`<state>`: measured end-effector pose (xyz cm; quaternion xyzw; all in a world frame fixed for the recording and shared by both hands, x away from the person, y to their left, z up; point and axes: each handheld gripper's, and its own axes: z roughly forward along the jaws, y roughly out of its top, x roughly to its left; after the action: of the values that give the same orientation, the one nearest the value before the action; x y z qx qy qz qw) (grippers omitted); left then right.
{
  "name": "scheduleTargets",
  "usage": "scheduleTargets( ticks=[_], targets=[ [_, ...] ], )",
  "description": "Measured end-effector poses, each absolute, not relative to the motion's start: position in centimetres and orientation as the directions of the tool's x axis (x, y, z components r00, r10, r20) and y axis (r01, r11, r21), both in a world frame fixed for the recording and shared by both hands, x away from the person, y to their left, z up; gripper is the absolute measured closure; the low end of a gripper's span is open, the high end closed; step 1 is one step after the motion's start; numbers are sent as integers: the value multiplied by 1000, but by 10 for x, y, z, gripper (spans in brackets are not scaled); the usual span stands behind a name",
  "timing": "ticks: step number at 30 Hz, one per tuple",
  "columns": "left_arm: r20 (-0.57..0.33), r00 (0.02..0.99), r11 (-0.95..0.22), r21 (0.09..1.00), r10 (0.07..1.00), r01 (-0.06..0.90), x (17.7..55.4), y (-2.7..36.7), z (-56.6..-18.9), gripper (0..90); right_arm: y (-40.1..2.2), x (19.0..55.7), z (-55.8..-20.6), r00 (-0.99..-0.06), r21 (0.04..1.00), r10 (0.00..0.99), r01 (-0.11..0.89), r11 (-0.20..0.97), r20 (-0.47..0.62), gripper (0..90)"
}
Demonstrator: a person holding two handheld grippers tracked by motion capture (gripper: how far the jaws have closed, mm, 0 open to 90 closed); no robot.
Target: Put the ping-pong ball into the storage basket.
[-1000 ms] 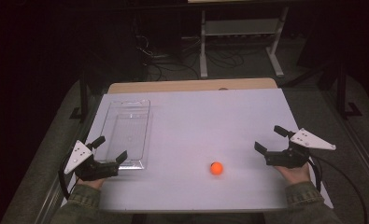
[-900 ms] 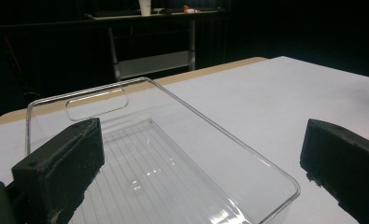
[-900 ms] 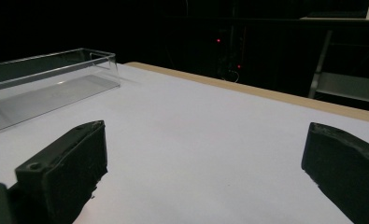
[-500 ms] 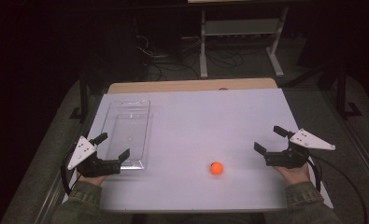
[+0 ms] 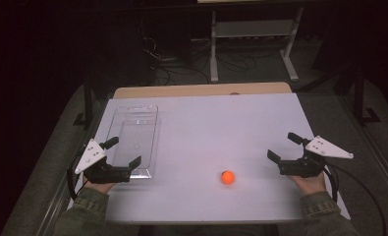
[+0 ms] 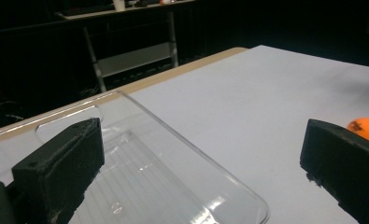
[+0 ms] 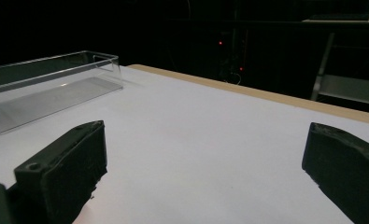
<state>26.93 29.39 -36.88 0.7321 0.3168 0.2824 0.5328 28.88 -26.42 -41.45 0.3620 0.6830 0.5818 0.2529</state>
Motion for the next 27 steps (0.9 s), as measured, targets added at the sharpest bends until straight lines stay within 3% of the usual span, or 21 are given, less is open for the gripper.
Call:
scheduleTargets(
  ticks=[27],
  targets=[
    [121, 715, -323, 934, 688, 154, 285, 265, -346, 0, -261, 290, -417, -630, 973, 773, 213, 83, 72, 0]
  ],
)
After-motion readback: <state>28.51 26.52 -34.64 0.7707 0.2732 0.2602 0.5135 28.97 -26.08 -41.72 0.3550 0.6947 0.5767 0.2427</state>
